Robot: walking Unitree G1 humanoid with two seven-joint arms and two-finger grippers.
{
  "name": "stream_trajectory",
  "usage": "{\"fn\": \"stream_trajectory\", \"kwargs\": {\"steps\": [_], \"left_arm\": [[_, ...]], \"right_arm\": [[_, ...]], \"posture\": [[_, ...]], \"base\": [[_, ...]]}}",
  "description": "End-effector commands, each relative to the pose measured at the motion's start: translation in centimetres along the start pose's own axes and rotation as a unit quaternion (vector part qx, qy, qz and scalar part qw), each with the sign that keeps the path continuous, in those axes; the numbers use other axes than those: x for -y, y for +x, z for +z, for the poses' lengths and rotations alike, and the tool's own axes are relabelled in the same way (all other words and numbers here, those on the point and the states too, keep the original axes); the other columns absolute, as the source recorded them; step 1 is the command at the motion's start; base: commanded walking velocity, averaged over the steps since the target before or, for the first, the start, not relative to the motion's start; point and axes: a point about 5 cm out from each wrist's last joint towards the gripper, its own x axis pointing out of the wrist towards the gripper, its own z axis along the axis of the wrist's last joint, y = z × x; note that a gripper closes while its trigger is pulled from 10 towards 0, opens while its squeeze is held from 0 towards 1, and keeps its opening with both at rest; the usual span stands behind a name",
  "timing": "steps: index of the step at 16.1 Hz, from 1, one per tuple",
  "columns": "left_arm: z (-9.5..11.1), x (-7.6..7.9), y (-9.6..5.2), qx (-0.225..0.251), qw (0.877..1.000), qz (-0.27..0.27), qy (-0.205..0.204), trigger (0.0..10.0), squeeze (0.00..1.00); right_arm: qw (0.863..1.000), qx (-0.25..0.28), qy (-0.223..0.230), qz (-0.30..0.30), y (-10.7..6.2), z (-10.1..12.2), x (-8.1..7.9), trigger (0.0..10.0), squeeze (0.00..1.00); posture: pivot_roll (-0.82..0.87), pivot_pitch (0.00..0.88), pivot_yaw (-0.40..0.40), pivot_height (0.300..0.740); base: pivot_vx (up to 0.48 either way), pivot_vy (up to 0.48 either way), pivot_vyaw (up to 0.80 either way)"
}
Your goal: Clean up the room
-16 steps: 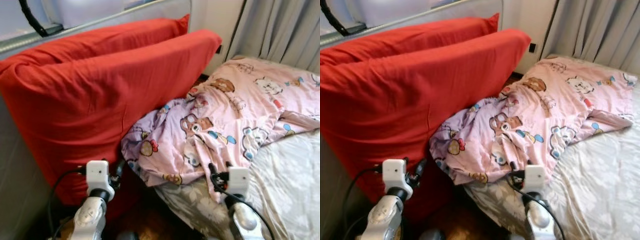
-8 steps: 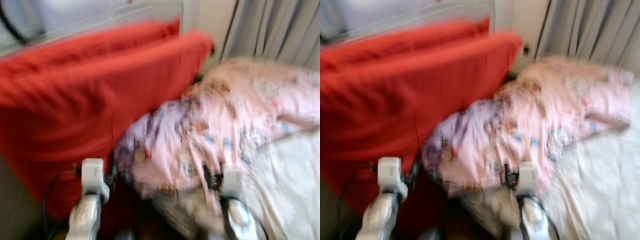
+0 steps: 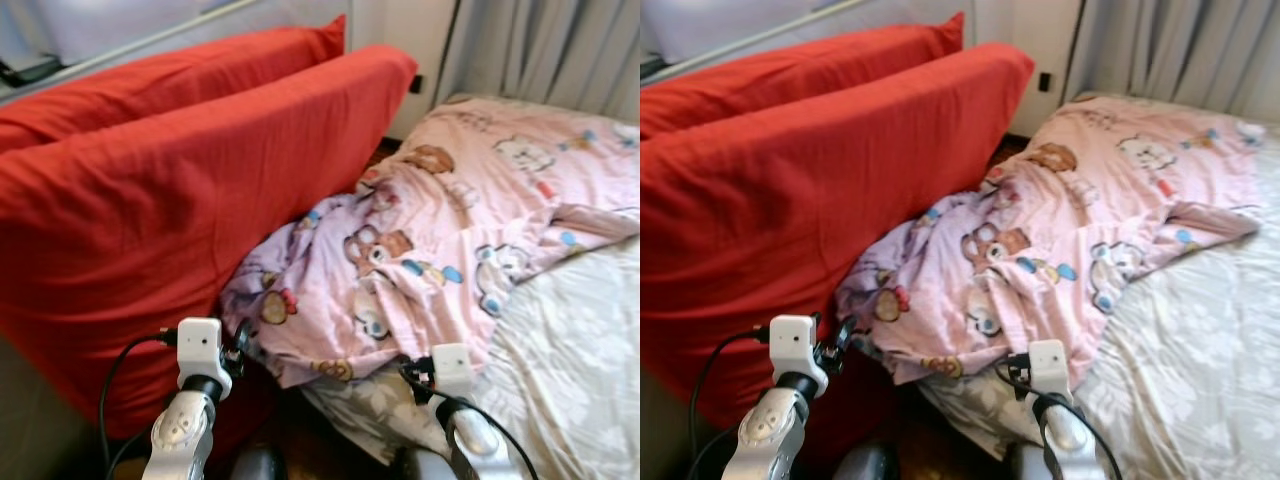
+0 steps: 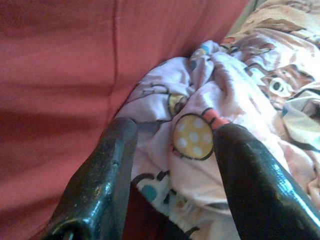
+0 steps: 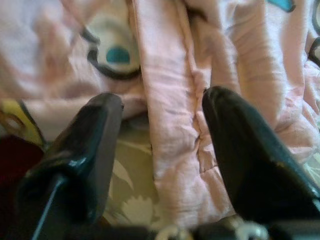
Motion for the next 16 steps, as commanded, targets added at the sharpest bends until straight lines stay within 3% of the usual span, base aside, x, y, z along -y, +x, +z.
{"fn": "stream_trajectory", "kwargs": {"steps": [1,2,5,7,8,9,13,16], "left_arm": [[0.3,-0.2,-0.1,-0.002,1.000,-0.002,0.004,10.0,0.00],[0.4,-0.2,-0.3,-0.001,1.000,-0.002,0.005,10.0,0.00],[0.7,-0.7,-0.9,-0.003,1.000,0.004,0.009,10.0,0.00],[0.6,-1.0,-1.5,-0.010,1.000,0.006,0.012,10.0,0.00],[0.6,-1.1,-1.7,-0.014,1.000,0.007,0.014,10.0,0.00],[0.7,-1.1,-1.9,-0.015,1.000,0.007,0.015,10.0,0.00],[0.4,-1.2,-2.6,-0.024,1.000,0.009,0.017,10.0,0.00],[0.4,-1.2,-2.8,-0.030,0.999,0.009,0.017,10.0,0.00]], "right_arm": [[0.999,-0.035,-0.001,-0.012,0.4,-0.4,0.3,10.0,1.00],[0.999,-0.042,0.004,-0.019,0.4,-0.5,0.5,10.0,1.00],[0.992,-0.075,0.087,-0.056,0.9,-0.7,0.5,10.0,1.00],[0.990,-0.075,0.101,-0.061,1.1,-0.4,0.1,10.0,1.00],[0.984,-0.073,0.146,-0.073,1.3,-0.2,0.0,10.0,0.42],[0.979,-0.077,0.170,-0.079,1.3,-0.3,0.0,10.0,0.00],[0.973,-0.076,0.195,-0.092,1.2,-0.5,0.1,10.0,0.00],[0.966,-0.060,0.216,-0.129,0.9,-0.7,1.2,10.0,0.00]], "posture": [[0.03,0.091,0.046,0.621],[0.04,0.102,0.047,0.621],[0.07,0.138,0.054,0.621],[0.08,0.159,0.060,0.621],[0.08,0.171,0.064,0.621],[0.09,0.176,0.065,0.621],[0.09,0.184,0.066,0.621],[0.08,0.177,0.066,0.621]], "base": [[0.000,0.000,0.00],[0.000,0.000,0.00],[0.000,0.000,0.00],[0.000,0.000,0.00],[0.000,0.000,0.00],[0.000,0.000,0.00],[0.000,0.000,0.00],[0.000,0.000,0.00]]}}
